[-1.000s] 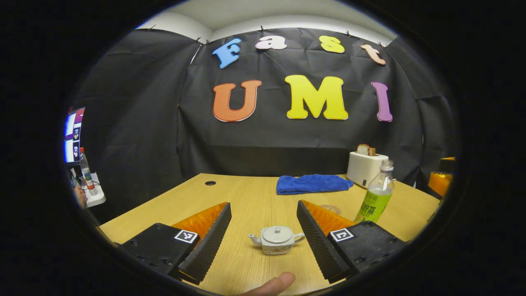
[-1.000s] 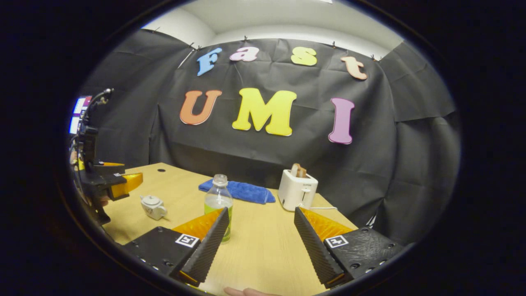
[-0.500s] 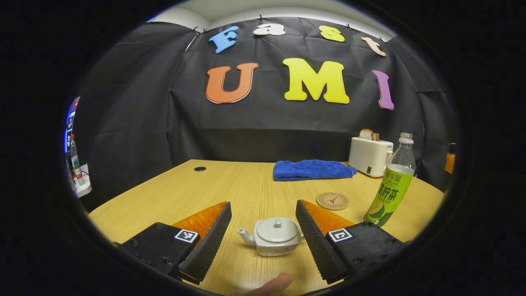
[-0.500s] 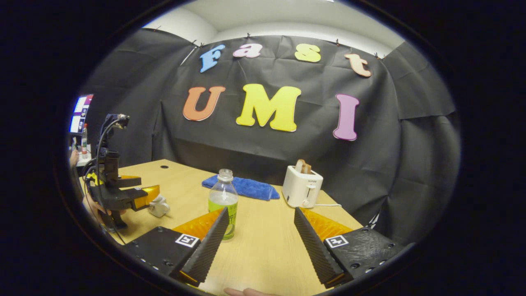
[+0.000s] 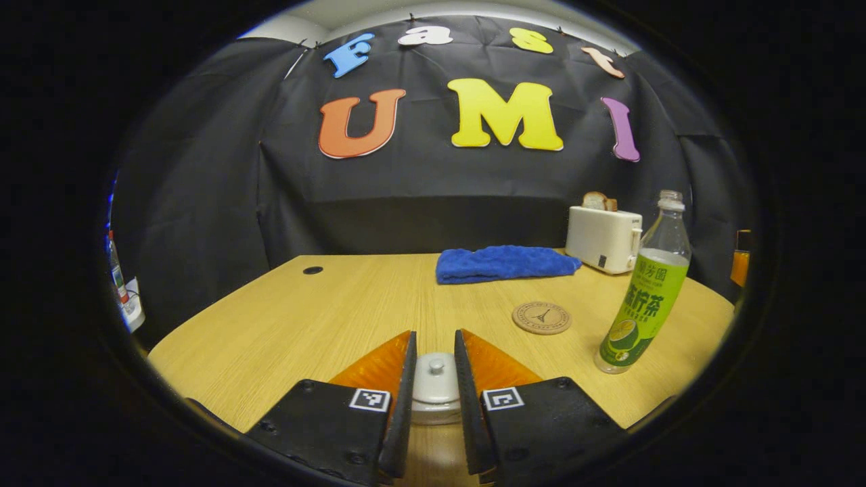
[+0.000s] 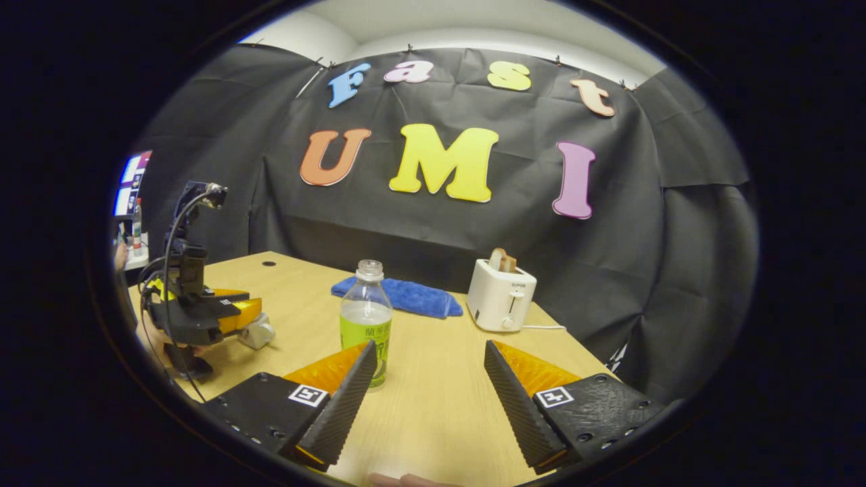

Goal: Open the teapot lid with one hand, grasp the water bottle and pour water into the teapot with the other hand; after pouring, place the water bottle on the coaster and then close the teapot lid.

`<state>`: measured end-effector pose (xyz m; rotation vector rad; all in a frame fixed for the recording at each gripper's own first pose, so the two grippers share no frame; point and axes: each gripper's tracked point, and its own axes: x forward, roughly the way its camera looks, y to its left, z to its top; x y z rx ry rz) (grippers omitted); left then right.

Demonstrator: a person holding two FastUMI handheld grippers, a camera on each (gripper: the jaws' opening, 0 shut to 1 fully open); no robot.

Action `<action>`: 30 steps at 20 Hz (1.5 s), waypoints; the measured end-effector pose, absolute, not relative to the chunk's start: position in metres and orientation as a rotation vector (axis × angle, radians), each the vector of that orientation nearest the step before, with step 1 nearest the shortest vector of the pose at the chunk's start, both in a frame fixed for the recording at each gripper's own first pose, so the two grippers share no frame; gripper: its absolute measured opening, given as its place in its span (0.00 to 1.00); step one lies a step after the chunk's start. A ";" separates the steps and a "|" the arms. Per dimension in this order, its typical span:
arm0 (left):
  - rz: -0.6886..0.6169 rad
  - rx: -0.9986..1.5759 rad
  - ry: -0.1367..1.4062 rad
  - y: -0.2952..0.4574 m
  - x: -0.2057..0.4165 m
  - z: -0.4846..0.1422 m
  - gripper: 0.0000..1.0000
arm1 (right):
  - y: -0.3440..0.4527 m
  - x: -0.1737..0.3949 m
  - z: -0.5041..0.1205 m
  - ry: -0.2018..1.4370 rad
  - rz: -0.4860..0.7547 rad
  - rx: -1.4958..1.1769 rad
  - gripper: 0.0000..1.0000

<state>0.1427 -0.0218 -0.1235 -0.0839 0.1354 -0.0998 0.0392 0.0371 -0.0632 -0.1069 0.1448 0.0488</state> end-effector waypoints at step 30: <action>-0.105 -0.092 0.021 0.013 0.009 -0.018 0.03 | 0.109 0.094 -0.116 0.168 0.150 0.102 0.95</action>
